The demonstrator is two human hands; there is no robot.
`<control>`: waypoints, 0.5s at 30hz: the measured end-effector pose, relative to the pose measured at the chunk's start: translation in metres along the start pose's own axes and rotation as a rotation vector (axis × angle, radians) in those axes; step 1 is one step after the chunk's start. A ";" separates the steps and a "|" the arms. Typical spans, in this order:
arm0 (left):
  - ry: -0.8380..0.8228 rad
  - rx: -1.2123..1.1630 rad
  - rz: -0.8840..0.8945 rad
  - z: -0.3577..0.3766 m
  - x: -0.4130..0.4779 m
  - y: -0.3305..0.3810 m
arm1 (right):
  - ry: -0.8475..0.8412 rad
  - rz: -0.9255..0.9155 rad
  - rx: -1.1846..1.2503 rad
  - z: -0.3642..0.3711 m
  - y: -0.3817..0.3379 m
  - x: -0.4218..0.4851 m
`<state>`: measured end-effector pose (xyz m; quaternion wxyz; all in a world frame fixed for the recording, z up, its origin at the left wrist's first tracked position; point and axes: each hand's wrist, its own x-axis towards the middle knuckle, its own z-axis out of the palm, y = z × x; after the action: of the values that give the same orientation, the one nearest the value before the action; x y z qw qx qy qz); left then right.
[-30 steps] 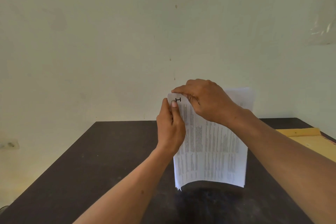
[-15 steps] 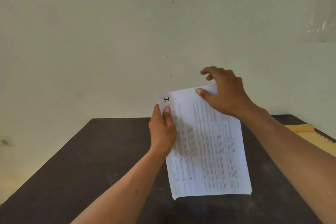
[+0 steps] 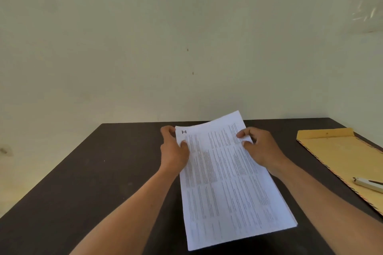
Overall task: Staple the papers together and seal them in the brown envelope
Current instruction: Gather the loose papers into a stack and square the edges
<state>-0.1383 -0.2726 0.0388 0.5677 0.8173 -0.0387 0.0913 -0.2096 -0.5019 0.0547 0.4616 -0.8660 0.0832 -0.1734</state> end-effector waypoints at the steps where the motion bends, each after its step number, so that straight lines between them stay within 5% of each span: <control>1: -0.049 0.084 0.015 0.003 -0.004 -0.009 | -0.010 0.030 -0.040 0.002 0.008 -0.001; 8: -0.264 0.420 0.054 0.032 -0.028 -0.060 | -0.046 0.088 -0.300 0.019 0.070 -0.025; 15: -0.231 0.589 0.294 0.049 -0.041 -0.080 | 0.033 -0.061 -0.625 0.036 0.111 -0.046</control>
<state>-0.1606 -0.2916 -0.0590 0.2800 0.9366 -0.1922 0.0862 -0.2370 -0.5219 -0.0662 0.1661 -0.9651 0.1141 -0.1671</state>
